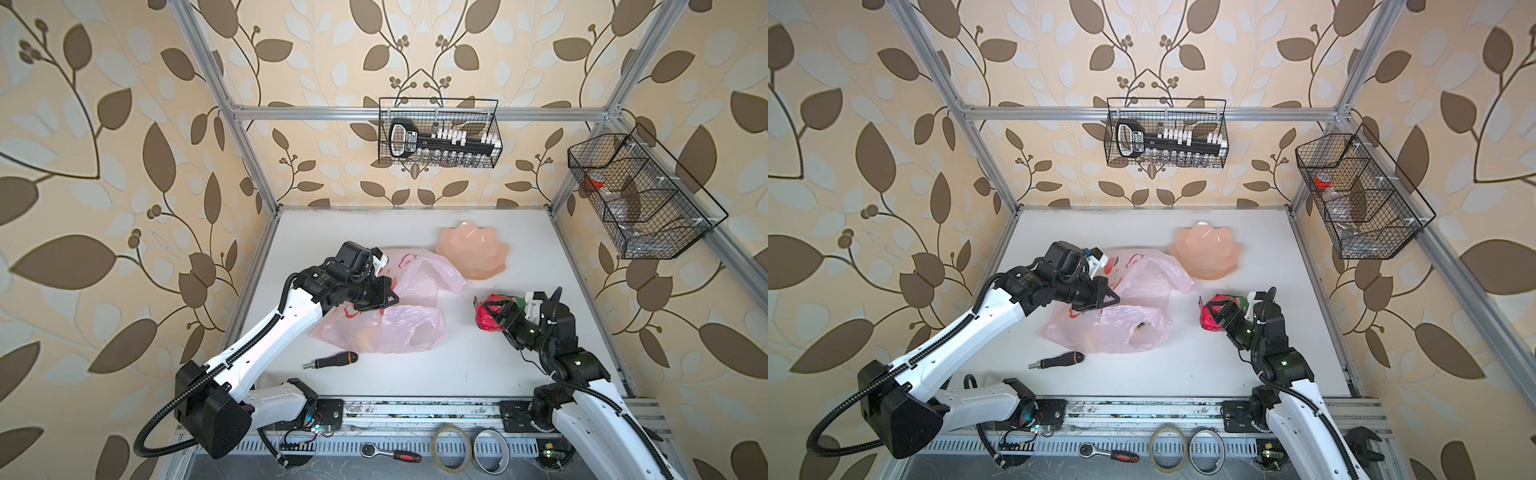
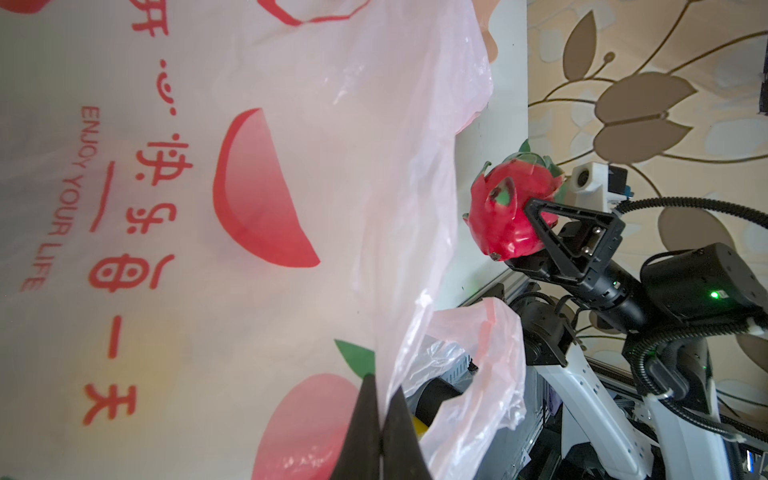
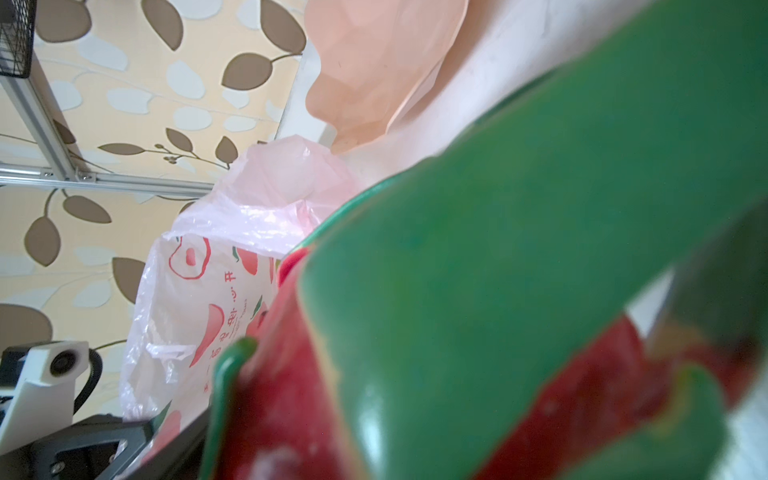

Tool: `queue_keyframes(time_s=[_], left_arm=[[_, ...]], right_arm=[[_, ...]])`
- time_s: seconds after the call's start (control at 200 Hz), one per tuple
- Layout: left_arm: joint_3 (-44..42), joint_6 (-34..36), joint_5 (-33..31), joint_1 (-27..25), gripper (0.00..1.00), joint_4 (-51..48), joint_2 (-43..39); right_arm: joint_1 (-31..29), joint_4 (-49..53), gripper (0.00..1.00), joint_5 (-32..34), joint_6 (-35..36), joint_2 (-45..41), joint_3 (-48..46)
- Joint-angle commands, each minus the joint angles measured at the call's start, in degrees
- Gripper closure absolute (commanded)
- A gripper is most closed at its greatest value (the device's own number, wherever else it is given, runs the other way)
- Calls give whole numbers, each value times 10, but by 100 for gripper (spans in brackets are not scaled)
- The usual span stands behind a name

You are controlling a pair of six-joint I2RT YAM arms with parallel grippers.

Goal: Place the fruits into the plastic bag
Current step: 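Carry the dragon fruit with the right gripper to the bag mouth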

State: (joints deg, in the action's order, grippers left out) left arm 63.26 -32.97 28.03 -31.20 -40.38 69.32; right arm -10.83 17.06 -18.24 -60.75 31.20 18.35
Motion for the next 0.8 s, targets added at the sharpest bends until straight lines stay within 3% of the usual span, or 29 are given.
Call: queue_keyframes(time_s=[0.0, 0.31, 0.795], left_arm=[[26, 14, 6, -5, 100, 0, 1], [23, 12, 9, -5, 100, 3, -1], [22, 12, 13, -5, 100, 4, -4]], right_arm=[[-44, -112, 78, -12, -53, 4, -17], [-171, -258, 79, 62, -123, 89, -37], [-240, -472, 80, 80, -196, 246, -35]])
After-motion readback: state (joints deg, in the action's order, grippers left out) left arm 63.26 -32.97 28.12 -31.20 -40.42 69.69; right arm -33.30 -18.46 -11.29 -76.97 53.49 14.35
